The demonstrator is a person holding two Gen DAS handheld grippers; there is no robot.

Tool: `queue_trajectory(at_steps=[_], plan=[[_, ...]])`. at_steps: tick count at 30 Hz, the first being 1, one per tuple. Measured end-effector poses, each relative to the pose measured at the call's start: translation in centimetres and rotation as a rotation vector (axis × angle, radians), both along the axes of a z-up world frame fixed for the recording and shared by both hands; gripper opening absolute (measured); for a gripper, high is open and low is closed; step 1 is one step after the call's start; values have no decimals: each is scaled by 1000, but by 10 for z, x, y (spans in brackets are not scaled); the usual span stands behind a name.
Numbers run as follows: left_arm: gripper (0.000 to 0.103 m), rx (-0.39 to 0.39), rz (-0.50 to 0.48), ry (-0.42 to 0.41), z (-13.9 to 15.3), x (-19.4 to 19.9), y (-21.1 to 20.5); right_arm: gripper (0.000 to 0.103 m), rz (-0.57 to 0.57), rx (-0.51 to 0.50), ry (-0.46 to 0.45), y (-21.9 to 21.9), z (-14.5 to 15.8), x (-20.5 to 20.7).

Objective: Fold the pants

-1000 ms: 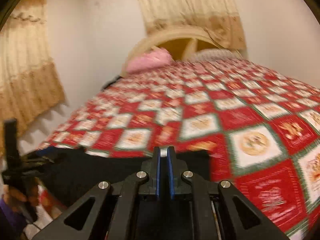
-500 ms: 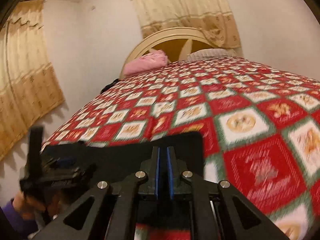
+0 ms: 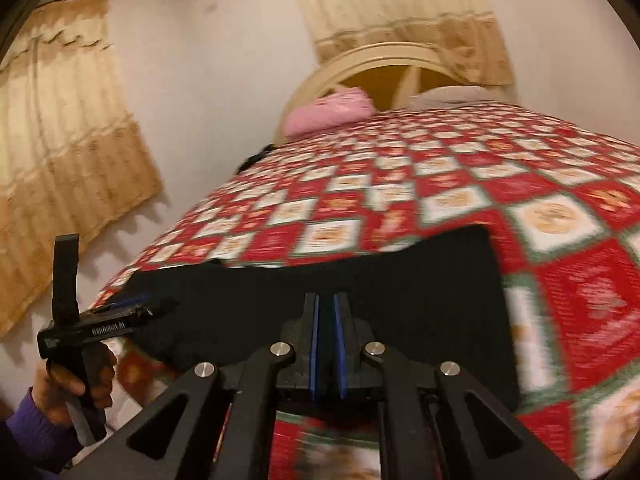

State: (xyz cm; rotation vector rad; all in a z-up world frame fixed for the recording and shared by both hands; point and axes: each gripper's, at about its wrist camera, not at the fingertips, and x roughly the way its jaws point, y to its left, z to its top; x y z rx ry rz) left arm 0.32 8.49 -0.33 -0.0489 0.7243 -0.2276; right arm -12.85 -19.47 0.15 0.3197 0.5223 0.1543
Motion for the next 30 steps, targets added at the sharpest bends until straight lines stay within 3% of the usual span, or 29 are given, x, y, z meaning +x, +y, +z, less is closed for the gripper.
queue_trajectory(at_steps=[5, 7, 9, 12, 18, 21, 23, 24, 26, 27, 30], plan=[[99, -30, 337, -39, 7, -8, 107, 8, 153, 15, 18, 63, -4, 30], [98, -100, 432, -4, 0, -9, 142, 8, 201, 21, 18, 83, -5, 30], [97, -183, 463, 13, -6, -10, 161, 8, 260, 10, 26, 101, -7, 28], [89, -236, 453, 30, -17, -3, 167, 8, 308, -56, 33, 121, -11, 25], [79, -219, 447, 103, -41, 27, 153, 8, 279, -33, 44, 114, -11, 23], [79, -172, 455, 88, -39, 30, 143, 8, 250, -5, 56, 106, -13, 25], [66, -173, 451, 91, -38, 32, 143, 8, 240, 3, 65, 103, -13, 24], [52, -174, 442, 89, -36, 32, 142, 8, 235, 9, 69, 102, -14, 24], [42, -162, 421, 85, -35, 32, 141, 8, 217, 23, 70, 97, -14, 25], [29, -173, 406, 81, -35, 32, 141, 8, 213, 29, 69, 95, -14, 24], [23, -235, 377, 86, -38, 34, 145, 8, 194, 34, 64, 90, -14, 23]])
